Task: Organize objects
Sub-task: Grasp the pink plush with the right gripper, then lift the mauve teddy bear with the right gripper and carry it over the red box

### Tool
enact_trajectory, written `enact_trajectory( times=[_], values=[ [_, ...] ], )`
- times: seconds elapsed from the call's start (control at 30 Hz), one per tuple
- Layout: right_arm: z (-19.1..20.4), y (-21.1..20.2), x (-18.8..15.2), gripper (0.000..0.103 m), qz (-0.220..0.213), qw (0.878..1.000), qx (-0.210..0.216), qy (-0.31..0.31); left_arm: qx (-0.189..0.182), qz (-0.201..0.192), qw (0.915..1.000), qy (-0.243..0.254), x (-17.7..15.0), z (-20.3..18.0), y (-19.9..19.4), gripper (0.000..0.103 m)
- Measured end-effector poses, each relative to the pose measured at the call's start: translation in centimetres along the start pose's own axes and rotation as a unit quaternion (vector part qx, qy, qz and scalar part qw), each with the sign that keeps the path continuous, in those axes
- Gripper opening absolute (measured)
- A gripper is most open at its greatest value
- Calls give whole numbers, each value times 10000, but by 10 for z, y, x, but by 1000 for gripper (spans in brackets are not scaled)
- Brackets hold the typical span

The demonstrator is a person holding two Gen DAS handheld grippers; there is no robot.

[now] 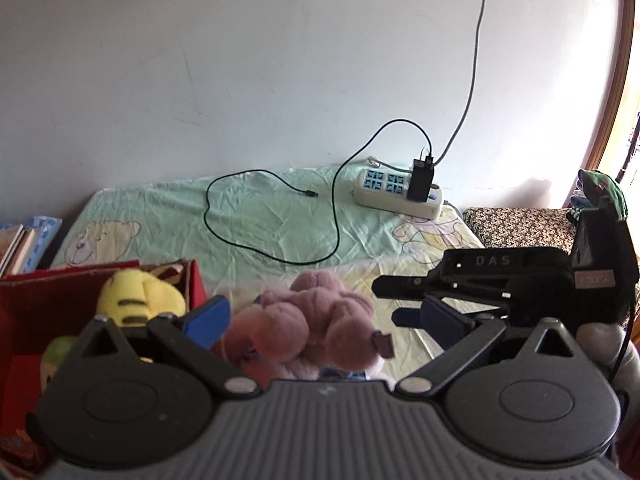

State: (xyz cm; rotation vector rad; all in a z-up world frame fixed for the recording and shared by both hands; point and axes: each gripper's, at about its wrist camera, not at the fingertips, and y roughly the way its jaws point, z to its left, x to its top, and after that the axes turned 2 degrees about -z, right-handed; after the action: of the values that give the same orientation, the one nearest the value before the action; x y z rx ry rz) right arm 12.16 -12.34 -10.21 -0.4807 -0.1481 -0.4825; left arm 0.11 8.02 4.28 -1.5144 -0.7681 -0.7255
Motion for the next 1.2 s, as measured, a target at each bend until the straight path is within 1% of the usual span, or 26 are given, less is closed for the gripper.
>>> enact_trajectory(
  times=[0.17, 0.23, 0.33, 0.43, 0.53, 0.6, 0.67, 0.7, 0.8, 0.87, 0.97, 1.0, 1.03, 1.07, 1.2],
  values=[
    [-4, 17, 3, 49, 221, 9996, 73, 140, -150, 210, 9997, 28, 7, 7, 30, 100],
    [-4, 24, 3, 49, 327, 9994, 96, 112, -124, 363, 9993, 8, 6, 10, 43, 100],
    [-4, 34, 3, 49, 463, 9988, 151, 35, -242, 629, 9976, -162, 3, 15, 60, 100],
    [-5, 42, 5, 48, 514, 9985, 209, -5, -374, 819, 9957, -236, 0, 17, 72, 100],
    [-8, 46, 4, 45, 526, 9982, 296, 10, -398, 978, 9942, -206, -5, 16, 82, 100],
    [-9, 44, 4, 41, 490, 9982, 358, -4, -322, 961, 9948, -83, -6, 13, 82, 99],
    [-8, 41, 4, 37, 421, 9981, 446, -89, -368, 977, 9945, -70, -5, 13, 82, 99],
    [-6, 39, 5, 31, 378, 9980, 484, -168, -389, 983, 9944, -78, -5, 13, 82, 99],
    [-2, 33, 5, 26, 349, 9971, 577, -346, -427, 995, 9941, -108, -6, 14, 80, 97],
    [-2, 30, 4, 25, 412, 9968, 558, -385, -465, 1009, 9937, -138, -8, 13, 77, 95],
    [-2, 23, -3, 23, 487, 9959, 641, -421, -541, 1031, 9930, -206, -10, 12, 73, 91],
    [-2, 19, -6, 23, 465, 9958, 624, -482, -562, 1037, 9927, -232, -11, 11, 71, 86],
    [-1, 15, -8, 23, 444, 9959, 586, -532, -641, 1050, 9921, -257, -12, 10, 69, 79],
    [-1, 11, -11, 23, 433, 9960, 560, -551, -696, 1099, 9911, -275, -12, 7, 67, 77],
    [-3, -5, -20, 23, 423, 9956, 608, -572, -689, 1107, 9914, -131, -20, -3, 55, 76]
  ],
)
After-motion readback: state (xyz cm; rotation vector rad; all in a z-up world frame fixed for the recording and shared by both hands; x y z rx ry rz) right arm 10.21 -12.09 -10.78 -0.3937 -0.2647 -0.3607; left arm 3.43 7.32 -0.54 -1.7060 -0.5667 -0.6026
